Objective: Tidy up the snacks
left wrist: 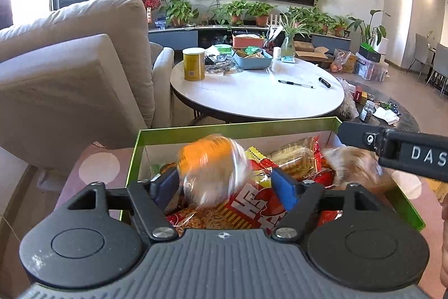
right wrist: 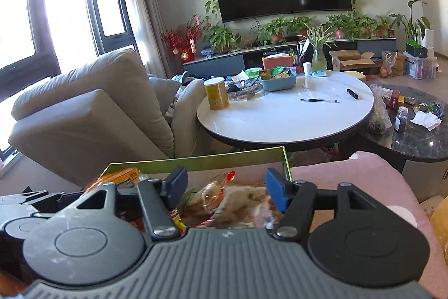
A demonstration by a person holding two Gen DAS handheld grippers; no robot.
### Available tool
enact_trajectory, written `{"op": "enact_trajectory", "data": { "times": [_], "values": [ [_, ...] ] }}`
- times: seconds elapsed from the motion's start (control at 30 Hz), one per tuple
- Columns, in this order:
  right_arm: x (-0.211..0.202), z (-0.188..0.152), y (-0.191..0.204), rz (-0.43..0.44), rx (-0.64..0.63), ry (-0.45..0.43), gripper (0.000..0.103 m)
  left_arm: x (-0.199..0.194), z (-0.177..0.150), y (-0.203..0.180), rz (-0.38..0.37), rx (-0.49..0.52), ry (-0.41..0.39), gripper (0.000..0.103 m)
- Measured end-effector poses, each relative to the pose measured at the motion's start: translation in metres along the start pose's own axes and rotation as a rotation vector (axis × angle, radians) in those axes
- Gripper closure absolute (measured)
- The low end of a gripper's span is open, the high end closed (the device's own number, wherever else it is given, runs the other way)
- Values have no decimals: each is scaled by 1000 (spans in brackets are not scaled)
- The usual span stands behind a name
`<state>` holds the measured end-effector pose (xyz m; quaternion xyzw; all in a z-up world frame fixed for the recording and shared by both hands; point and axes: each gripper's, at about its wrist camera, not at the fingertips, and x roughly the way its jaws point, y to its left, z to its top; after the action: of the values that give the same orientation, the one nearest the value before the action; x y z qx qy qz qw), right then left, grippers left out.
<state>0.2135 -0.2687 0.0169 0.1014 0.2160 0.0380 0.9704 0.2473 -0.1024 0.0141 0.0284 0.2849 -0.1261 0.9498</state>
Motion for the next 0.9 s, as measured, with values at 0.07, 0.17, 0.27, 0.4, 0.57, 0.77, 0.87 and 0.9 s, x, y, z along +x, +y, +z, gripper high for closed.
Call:
{"op": "enact_trajectory", "data": {
  "times": [0.07, 0.17, 0.27, 0.4, 0.57, 0.77, 0.87, 0.9],
  "values": [
    [-2, 2, 1, 5, 8, -3, 23, -2, -2, 1, -3, -7, 3, 30],
    [-9, 4, 2, 13, 12, -20, 23, -8, -4, 4, -9, -18, -1, 25],
    [-18, 7, 3, 17, 24, -46, 23, -19, -7, 6, -10, -26, -23, 22],
    [-32, 11, 3, 20, 45, -78, 23, -39, -14, 10, -16, -48, -55, 17],
    [-48, 4, 8, 53, 50, -52, 23, -64, -27, 11, -13, -34, -58, 11],
    [-75, -6, 18, 44, 18, -20, 23, -98, -36, 8, 18, -44, -92, 10],
    [-90, -12, 21, 31, 16, -22, 23, -115, -42, 10, 7, -72, -95, 1],
    [-94, -13, 21, 31, 17, -23, 23, -121, -44, 10, 7, -80, -102, 1]
  ]
}}
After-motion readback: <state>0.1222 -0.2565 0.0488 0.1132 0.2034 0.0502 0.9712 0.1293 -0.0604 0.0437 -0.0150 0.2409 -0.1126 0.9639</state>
